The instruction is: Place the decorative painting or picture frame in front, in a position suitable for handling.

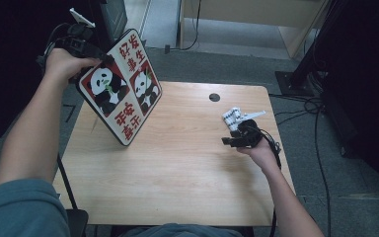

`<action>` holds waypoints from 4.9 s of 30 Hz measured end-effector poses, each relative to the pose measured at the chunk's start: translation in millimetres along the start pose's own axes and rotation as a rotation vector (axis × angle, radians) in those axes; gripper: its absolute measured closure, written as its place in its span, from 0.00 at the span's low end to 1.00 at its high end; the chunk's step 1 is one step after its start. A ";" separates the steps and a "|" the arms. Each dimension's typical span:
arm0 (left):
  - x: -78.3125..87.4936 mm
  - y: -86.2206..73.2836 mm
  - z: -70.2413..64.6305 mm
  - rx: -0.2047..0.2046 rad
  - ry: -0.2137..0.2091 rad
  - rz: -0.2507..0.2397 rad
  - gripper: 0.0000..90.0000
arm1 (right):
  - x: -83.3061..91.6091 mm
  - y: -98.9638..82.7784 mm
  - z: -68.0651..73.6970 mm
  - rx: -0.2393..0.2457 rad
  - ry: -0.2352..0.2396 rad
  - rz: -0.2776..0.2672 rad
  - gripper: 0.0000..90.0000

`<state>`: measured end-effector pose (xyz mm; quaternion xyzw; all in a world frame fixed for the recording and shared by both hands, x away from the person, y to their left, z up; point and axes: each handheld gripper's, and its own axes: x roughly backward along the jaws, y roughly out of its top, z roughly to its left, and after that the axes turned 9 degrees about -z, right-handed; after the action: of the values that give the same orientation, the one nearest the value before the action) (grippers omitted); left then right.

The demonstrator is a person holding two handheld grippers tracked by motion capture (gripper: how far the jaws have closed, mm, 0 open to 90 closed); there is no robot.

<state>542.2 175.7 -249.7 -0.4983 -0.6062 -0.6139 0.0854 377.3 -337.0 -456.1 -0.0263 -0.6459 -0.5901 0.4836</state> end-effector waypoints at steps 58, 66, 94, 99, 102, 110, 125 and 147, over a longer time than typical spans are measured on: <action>-22.7 -16.9 -191.7 -0.165 -0.271 0.106 0.88 | 2.0 -1.2 -13.3 -0.030 -0.025 0.001 0.52; -24.8 -25.8 -189.8 -0.147 -0.281 0.117 0.88 | 1.7 -1.5 -13.3 -0.034 -0.026 -0.001 0.52; -30.1 -26.2 -179.8 -0.109 -0.257 0.125 0.74 | 2.2 -2.8 -14.4 -0.033 -0.029 -0.002 0.52; -31.7 -25.3 -177.4 -0.103 -0.230 0.130 0.65 | 1.7 -2.5 -13.6 -0.038 -0.027 -0.003 0.52; -32.6 -24.9 -177.6 -0.087 -0.228 0.137 0.63 | 0.7 -1.4 -12.6 -0.031 -0.026 -0.001 0.52; -33.4 -24.5 -177.4 -0.084 -0.211 0.145 0.58 | -1.6 0.0 -12.2 -0.022 -0.019 0.003 0.52; -32.7 -25.0 -179.4 -0.090 -0.233 0.142 0.47 | -3.1 0.2 -11.7 -0.017 -0.020 0.011 0.52; 28.9 -33.8 -163.3 -0.088 -0.266 0.008 0.45 | -3.5 -0.2 -12.4 -0.020 -0.020 0.018 0.51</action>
<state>421.1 63.1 -213.5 -0.5809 -0.5825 -0.5683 -0.0151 386.4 -344.9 -460.6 -0.0428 -0.6446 -0.5917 0.4822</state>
